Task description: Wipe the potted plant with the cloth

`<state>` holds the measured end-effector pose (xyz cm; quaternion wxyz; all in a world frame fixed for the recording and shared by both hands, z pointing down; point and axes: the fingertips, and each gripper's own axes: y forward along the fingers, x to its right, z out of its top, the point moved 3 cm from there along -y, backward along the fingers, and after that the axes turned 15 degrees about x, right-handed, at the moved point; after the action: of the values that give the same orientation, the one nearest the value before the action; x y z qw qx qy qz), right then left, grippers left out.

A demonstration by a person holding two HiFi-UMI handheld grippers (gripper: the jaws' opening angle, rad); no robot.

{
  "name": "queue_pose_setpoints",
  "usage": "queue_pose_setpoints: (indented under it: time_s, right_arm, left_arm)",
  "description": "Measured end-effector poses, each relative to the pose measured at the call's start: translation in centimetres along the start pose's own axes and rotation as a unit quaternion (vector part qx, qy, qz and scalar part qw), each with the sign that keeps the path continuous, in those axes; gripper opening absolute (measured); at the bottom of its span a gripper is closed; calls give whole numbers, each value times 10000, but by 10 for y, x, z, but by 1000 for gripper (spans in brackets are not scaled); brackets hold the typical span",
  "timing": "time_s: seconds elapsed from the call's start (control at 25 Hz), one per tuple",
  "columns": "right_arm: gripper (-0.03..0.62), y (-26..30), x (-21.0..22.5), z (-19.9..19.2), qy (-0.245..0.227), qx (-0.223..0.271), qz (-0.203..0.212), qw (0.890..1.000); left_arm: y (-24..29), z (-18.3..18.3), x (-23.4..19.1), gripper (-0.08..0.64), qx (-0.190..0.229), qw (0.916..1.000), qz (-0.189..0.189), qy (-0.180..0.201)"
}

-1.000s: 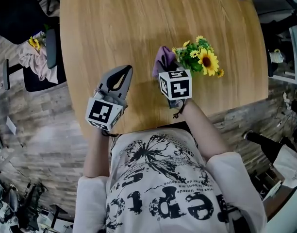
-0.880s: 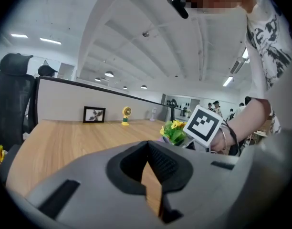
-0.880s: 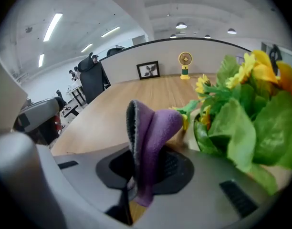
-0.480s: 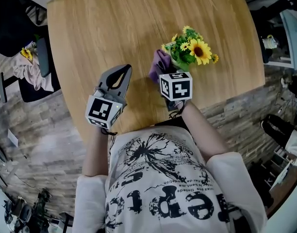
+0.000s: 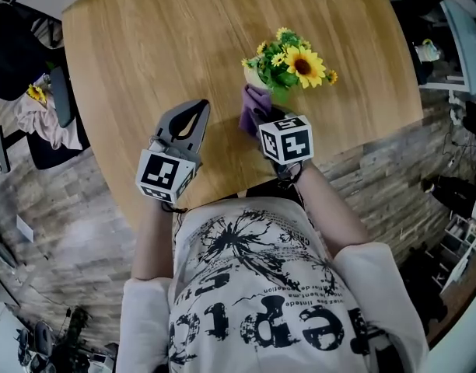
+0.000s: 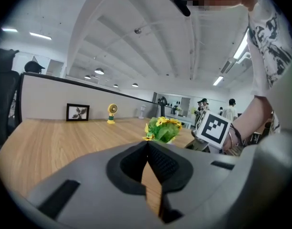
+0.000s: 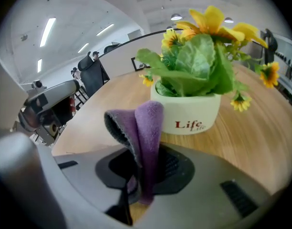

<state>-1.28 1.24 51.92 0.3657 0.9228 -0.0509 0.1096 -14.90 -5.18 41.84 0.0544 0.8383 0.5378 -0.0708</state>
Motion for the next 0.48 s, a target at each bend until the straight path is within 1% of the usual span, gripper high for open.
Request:
queue_pose_setpoints:
  time_s: [0.12,0.24,0.36,0.48]
  right_arm:
    - [83,-9,5,-10,-61,-104,47,9999]
    - [83,-24,15,-16,-158,-153,-9,9998]
    - [81,-42,36,-18,-186,-204,-155,9995]
    - [78,-51,64,-16,-262,-351,-292,9986]
  left_arm:
    - [5,-6,6,3,-25,9999,-107,20]
    - [14,-7,14,3,-29,9999,-165,-15]
    - [27,-8,24,3,-74,9997,-235,-54]
    - [39,-18,28,3,-197,9992,-336,-131]
